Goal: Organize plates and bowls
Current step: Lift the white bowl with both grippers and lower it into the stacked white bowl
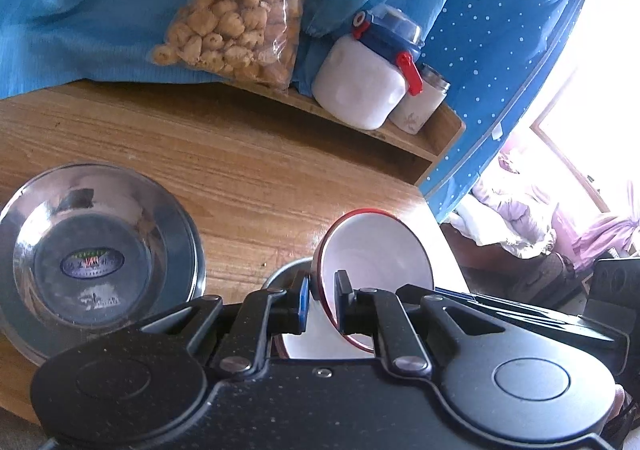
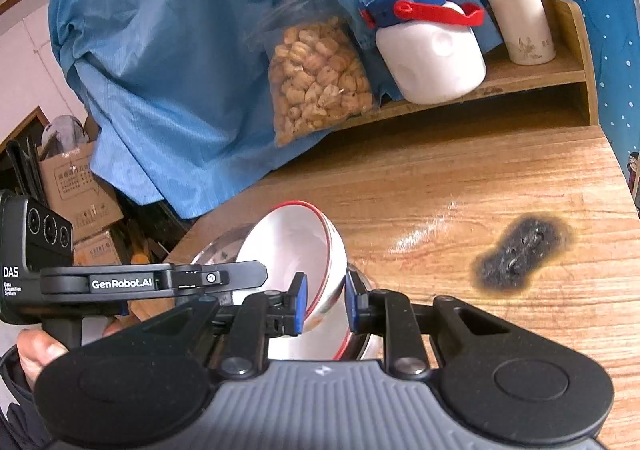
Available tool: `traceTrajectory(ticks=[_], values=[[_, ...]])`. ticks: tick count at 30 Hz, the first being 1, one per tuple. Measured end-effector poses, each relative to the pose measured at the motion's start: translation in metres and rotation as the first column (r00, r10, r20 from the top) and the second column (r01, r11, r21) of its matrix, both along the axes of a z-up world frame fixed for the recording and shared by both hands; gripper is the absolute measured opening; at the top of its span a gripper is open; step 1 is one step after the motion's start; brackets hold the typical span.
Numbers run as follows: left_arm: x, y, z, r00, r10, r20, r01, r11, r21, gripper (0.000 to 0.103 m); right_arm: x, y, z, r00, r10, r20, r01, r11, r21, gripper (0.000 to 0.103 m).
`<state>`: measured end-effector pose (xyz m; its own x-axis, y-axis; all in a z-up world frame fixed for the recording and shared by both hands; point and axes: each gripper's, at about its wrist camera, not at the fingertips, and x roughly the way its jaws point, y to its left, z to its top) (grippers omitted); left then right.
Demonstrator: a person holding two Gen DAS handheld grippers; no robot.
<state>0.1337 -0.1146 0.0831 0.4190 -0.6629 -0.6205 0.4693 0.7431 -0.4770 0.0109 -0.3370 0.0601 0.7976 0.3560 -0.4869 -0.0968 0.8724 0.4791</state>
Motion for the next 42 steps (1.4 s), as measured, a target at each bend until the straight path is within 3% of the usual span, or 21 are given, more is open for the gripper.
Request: traceTrajectory(ticks=[34,42], values=[[-0.013,0.004,-0.009,0.998,-0.063,0.027,0.060,0.993,0.102,0.016,-0.006,0.017,-0.006,0.997,0.042,-0.059,-0.045,0.998,-0.046,0.024],[-0.013,0.005,-0.009,0.997,-0.066,0.031,0.062,0.991,0.117,0.016,-0.004,0.025,-0.002,0.996,0.045,-0.073,-0.052,0.994,-0.100,0.024]])
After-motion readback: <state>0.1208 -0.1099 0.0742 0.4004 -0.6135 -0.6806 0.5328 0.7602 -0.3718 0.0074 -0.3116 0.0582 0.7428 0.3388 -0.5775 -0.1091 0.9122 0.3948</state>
